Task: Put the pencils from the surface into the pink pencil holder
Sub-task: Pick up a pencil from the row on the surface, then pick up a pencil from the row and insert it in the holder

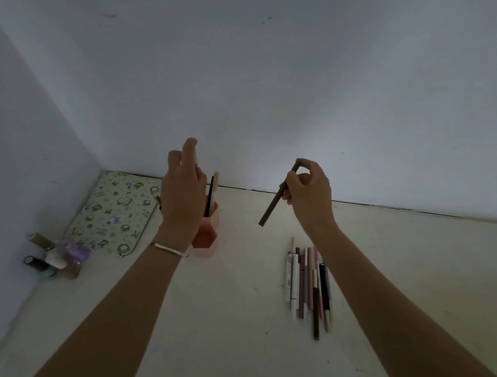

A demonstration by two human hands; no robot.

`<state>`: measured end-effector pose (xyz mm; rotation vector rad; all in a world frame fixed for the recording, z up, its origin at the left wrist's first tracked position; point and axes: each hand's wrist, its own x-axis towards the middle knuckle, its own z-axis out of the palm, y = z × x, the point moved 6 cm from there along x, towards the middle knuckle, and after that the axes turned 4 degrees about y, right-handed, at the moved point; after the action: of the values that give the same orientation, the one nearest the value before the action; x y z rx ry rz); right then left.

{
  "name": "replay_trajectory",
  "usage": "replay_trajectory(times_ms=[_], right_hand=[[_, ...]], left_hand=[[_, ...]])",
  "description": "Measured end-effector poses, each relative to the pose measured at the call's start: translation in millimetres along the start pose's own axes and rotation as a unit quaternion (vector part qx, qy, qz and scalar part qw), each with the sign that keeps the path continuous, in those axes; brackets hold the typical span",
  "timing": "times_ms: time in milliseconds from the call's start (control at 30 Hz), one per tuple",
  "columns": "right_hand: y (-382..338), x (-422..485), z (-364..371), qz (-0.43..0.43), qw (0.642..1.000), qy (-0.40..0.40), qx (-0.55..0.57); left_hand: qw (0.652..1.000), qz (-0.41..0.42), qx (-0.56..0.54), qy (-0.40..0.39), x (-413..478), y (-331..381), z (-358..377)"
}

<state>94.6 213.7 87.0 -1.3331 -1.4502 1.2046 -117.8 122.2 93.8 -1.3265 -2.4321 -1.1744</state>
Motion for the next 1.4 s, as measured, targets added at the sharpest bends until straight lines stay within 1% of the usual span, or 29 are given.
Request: replay_trajectory(times_ms=[67,133,167,233,300,367,433,500,600,700,767,867,900,933,967,1000,1067,1100,1133,1200,1400], right_hand=[[3.1,-6.0,2.6,-0.006,0.999,0.008,0.044],[6.5,-9.1,5.1,-0.014,0.997,0.019,0.07],[8.0,-10.7,7.8,-0.02,0.997,0.022,0.074],[7.7,-13.4,16.6,-0.047,0.996,0.021,0.071],[4.3,-15.6,30.7,-0.083,0.994,0.018,0.065],[0.1,-17.1,50.8,-0.122,0.991,0.01,0.047],[-0.5,-21.1,74.5,-0.153,0.988,-0.011,0.016],[5.8,-27.0,95.2,-0.18,0.983,-0.038,-0.03],[25.1,-30.5,118.0,-0.189,0.97,-0.087,-0.126],[39.2,-34.8,132.6,-0.216,0.937,-0.137,-0.236],[37.6,-37.5,130.1,-0.255,0.925,-0.123,-0.255],[17.9,-24.8,98.1,-0.261,0.944,-0.019,-0.203],[10.2,-16.2,83.2,-0.25,0.95,0.013,-0.185],[3.7,-7.3,67.9,-0.234,0.957,0.034,-0.167],[-1.5,0.6,51.7,-0.218,0.963,0.046,-0.152],[-6.1,6.6,35.4,-0.205,0.967,0.054,-0.14],[-9.5,12.7,4.7,-0.197,0.969,0.067,-0.132],[-8.6,13.2,-9.7,-0.197,0.968,0.074,-0.133],[-6.3,12.2,-21.8,-0.195,0.968,0.078,-0.136],[1.5,9.4,-41.9,-0.181,0.97,0.082,-0.141],[36.2,1.5,-81.4,-0.134,0.973,0.099,-0.157]], left_hand=[[0.997,-0.002,0.061,-0.052,-2.3,-6.4,11.3],[0.986,0.013,0.139,-0.088,-4.7,-8.8,17.8],[0.98,0.03,0.173,-0.092,-5.3,-8.3,18.3],[0.973,0.062,0.213,-0.067,-2.7,-6.1,14.4],[0.98,0.055,0.191,-0.018,3.1,-4.7,-0.4],[0.989,0.033,0.137,0.034,10.6,-5.8,-20.3],[0.992,0.025,0.098,0.069,14.9,-6.6,-39.2],[0.994,0.024,0.072,0.084,17.1,-6.6,-53.8],[0.996,0.02,0.03,0.084,14.8,-6.5,-67.5],[0.997,0.007,0.002,0.082,10.3,-5.7,-72.5],[0.996,0.004,-0.01,0.083,5.4,-0.2,-71.0],[0.996,0.021,-0.049,0.072,-8.6,18.7,-53.8],[0.996,0.013,-0.068,0.051,-15.5,25.1,-41.3],[0.997,-0.003,-0.077,0.011,-23.8,30.3,-23.8],[0.996,-0.024,-0.07,-0.05,-35.3,35.3,-0.8],[0.989,-0.049,-0.047,-0.13,-51.4,39.5,26.7],[0.952,-0.098,0.01,-0.29,-94.7,43.8,78.9],[0.931,-0.112,0.037,-0.346,-116.7,45.3,98.4],[0.915,-0.116,0.06,-0.381,-135.6,45.2,113.1],[0.904,-0.114,0.084,-0.405,-160.6,44.6,131.4],[0.9,-0.135,0.08,-0.406,-174.4,48.1,151.7]])
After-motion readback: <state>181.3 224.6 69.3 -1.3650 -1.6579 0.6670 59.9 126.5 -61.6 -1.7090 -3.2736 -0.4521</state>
